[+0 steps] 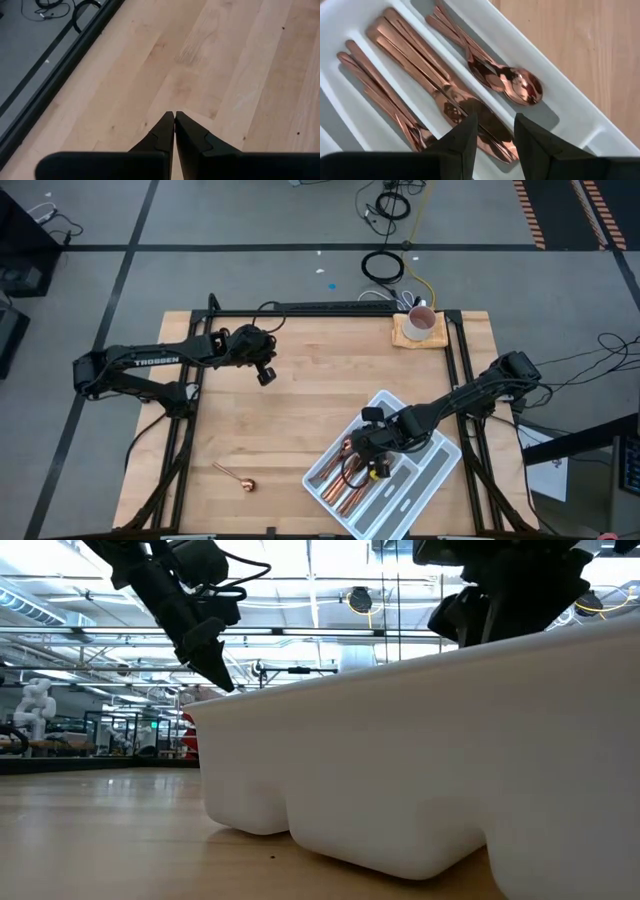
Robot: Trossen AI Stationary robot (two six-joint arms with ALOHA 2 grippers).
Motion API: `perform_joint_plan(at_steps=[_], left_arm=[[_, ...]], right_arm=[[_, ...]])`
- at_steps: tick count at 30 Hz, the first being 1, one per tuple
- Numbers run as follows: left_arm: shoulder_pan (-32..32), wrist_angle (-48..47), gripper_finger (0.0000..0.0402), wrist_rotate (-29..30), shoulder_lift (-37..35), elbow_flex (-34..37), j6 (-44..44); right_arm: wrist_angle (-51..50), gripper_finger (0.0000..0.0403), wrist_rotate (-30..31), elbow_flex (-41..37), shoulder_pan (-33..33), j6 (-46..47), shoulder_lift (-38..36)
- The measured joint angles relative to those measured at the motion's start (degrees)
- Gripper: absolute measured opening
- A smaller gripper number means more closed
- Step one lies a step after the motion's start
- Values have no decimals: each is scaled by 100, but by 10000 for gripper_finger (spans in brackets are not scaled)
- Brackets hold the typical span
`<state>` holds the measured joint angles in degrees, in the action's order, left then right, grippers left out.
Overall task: Sort silverware
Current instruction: Put the gold spoon into the cutlery tray with the other gold spoons
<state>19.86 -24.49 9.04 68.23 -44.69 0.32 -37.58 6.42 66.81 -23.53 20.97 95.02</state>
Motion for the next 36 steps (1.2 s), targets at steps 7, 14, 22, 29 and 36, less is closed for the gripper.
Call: perform_joint_plan(at_steps=[7,14,22,29,36], left_arm=[[0,4,24,-183,0,0,1],[-252,-59,24,-2084,-41,0,-333],[-2093,-31,24,-3011,-85,0,-509],[-3793,-59,24,-2797,-85,0,-1281],[-4890,64,24,-2431,-26,0,-1945]], right_arm=[[-164,147,-11,0,2,-66,0],[-177,179,-15,0,-15,-109,0],[-482,183,264,0,-17,-70,0],[-601,183,258,0,-17,-92,0],[-602,183,495,0,-20,-173,0]])
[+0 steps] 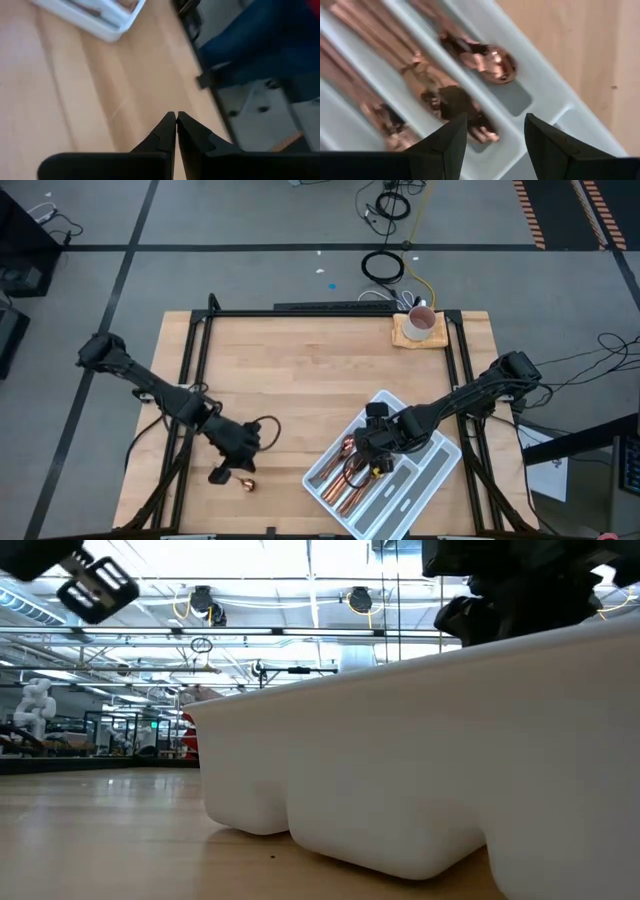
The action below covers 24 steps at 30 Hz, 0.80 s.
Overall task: Sort silverware
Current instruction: Put the gold spoon into the cutlery tray with the other gold spoons
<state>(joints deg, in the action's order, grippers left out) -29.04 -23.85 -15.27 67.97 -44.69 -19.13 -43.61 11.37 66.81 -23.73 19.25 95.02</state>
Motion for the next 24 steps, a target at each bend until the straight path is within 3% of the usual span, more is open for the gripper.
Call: perform_joint_plan(at_steps=[4,12,24], left_arm=[[-150,-312,27,162,283,0,149],[-150,-274,81,-972,1060,0,275],[-38,58,170,-922,1430,-2,1255]], right_arm=[[12,183,241,0,0,13,0],[26,183,212,0,2,109,0],[60,183,182,0,0,279,0]])
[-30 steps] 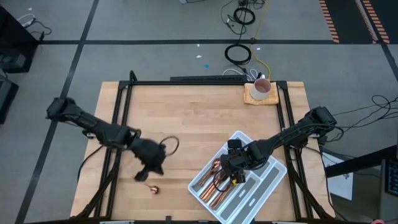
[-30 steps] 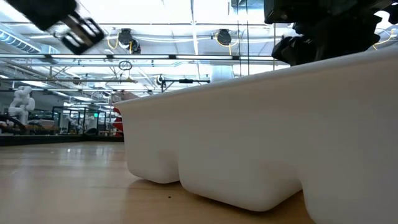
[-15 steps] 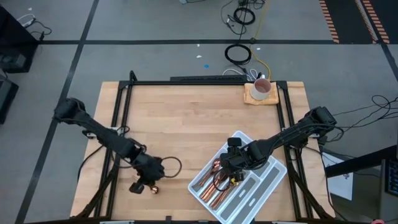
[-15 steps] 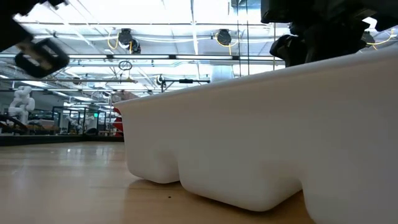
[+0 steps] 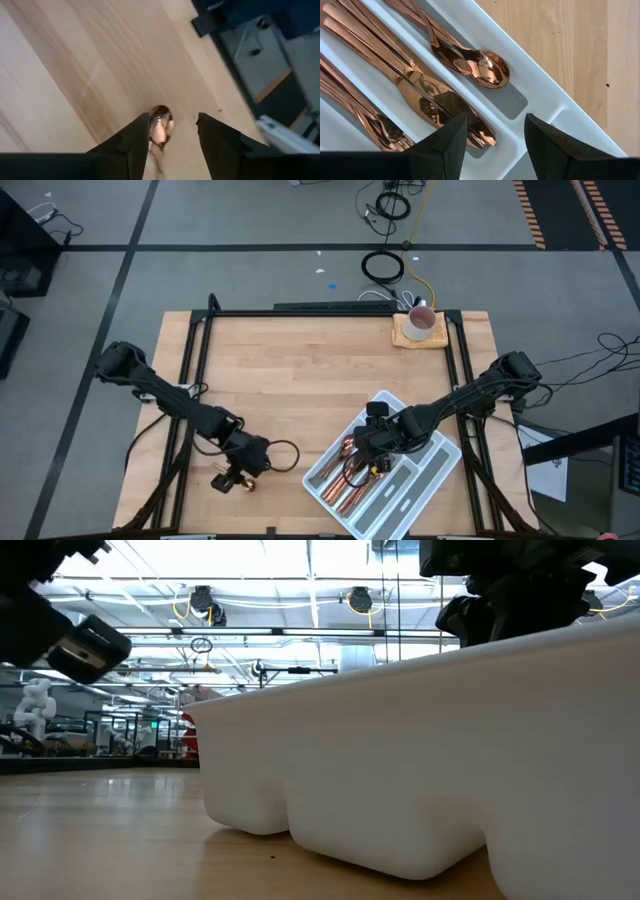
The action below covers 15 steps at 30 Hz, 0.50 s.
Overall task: Sort silverware
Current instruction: Put the gold spoon into the cutlery tray with the other gold spoons
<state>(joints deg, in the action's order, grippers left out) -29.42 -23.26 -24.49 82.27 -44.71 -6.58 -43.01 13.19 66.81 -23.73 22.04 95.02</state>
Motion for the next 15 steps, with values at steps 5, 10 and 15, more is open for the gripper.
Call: perform_joint_plan(at_steps=[5,10,15], left_arm=[[15,57,176,79,292,0,755],[21,58,176,67,643,0,1247],[21,93,176,-34,960,0,1548]], right_arm=[[40,183,0,0,-2,25,0],[41,183,0,0,0,2,0],[65,183,0,0,0,-4,0]])
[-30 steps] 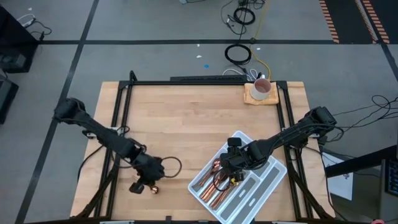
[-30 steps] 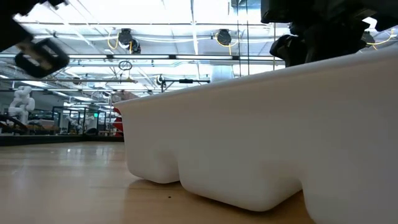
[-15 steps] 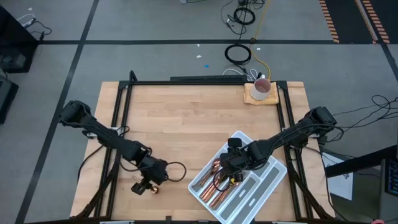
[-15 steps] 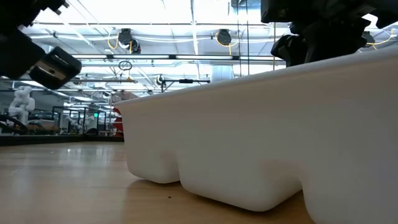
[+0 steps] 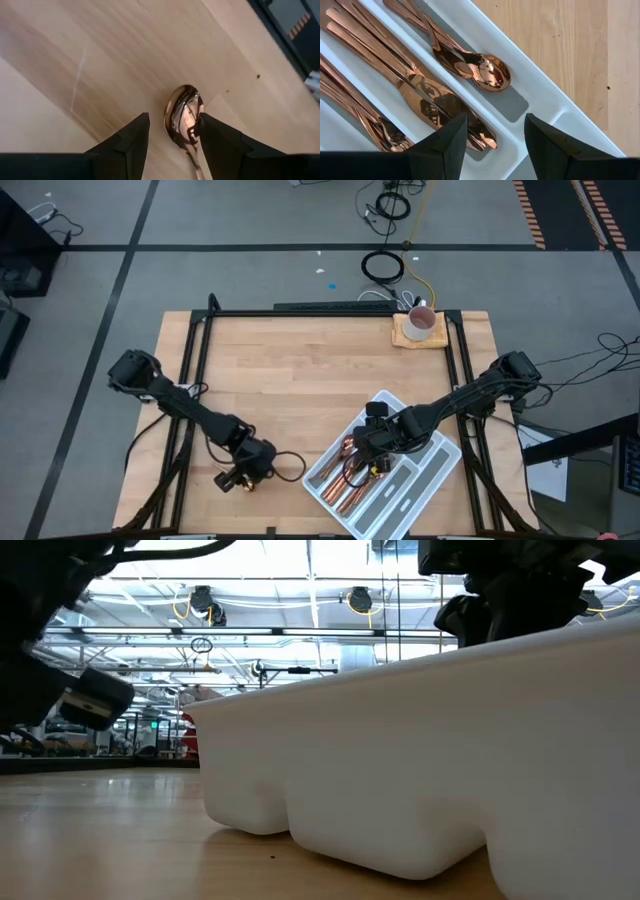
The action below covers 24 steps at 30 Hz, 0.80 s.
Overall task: Sort silverware
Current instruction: Put the gold spoon into the cutlery tray with the other gold spoons
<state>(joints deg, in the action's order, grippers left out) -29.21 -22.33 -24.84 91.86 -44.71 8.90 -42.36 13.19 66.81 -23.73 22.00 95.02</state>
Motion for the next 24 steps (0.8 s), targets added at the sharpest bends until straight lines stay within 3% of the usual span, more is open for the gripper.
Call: perform_joint_plan(at_steps=[15,18,24], left_arm=[[15,257,171,-371,606,-21,1314],[78,294,140,-465,747,-37,1448],[263,620,20,-597,897,-14,1419]], right_arm=[[38,183,24,0,0,-34,0],[34,183,20,0,0,-29,0],[14,183,17,0,0,-15,0]])
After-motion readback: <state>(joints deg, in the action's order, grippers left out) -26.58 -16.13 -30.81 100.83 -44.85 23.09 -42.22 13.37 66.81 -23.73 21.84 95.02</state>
